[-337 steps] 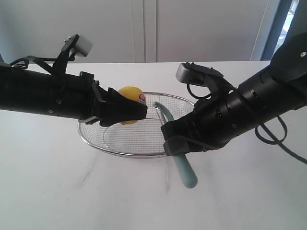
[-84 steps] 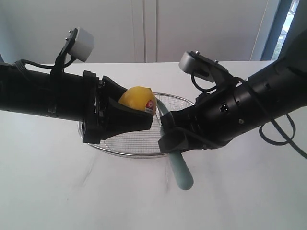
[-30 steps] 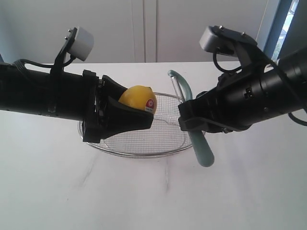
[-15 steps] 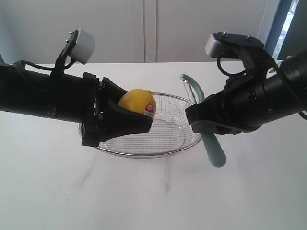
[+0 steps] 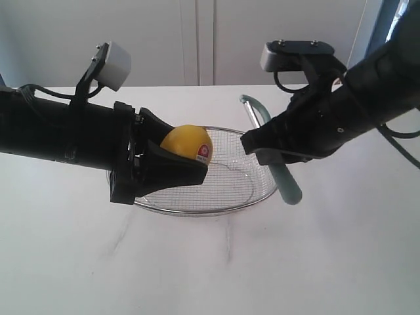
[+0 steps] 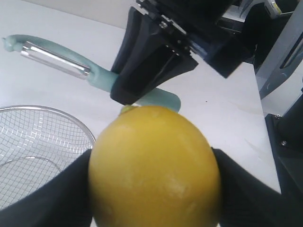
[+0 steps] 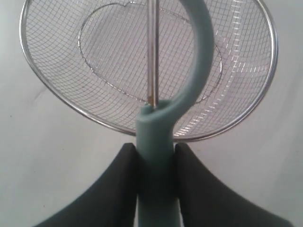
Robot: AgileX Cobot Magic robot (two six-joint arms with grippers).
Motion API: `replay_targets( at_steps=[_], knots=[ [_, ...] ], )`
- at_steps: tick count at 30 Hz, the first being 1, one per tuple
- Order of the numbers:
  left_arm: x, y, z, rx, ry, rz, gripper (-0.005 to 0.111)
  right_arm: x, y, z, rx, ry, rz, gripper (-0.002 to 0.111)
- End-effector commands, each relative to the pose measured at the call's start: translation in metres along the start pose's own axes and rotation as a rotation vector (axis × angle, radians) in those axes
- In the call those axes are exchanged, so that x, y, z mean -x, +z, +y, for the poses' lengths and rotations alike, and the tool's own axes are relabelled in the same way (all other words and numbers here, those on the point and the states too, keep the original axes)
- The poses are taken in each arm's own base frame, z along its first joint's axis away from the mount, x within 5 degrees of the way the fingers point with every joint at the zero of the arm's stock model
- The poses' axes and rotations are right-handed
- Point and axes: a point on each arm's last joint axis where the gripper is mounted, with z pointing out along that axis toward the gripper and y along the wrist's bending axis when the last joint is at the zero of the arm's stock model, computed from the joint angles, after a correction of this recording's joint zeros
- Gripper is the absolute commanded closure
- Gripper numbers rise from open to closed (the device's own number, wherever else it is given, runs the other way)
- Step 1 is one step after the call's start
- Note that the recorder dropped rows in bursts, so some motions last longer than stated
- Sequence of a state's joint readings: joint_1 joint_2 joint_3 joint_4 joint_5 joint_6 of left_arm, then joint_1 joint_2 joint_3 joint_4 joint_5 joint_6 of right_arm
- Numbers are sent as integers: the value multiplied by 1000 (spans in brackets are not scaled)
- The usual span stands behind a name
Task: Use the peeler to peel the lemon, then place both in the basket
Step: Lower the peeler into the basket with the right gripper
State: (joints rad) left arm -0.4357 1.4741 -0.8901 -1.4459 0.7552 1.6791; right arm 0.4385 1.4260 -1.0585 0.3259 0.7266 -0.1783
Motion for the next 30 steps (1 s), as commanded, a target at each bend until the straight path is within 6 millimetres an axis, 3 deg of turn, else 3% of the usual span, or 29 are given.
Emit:
replay_targets(
  at_steps=[1, 7, 16, 30],
  knots=[
    [2, 0, -2, 4, -9, -20, 107, 23, 11, -4, -20, -44, -12, 108],
    [3, 0, -2, 8, -14, -26, 107, 47, 33, -10, -51, -206, 1, 108],
    [3, 0, -1, 15, -14, -24, 107, 72, 60, -13, -44, -291, 24, 108],
    [3, 0, -1, 15, -14, -24, 107, 93, 101, -20, -22, -439, 86, 108]
  ],
)
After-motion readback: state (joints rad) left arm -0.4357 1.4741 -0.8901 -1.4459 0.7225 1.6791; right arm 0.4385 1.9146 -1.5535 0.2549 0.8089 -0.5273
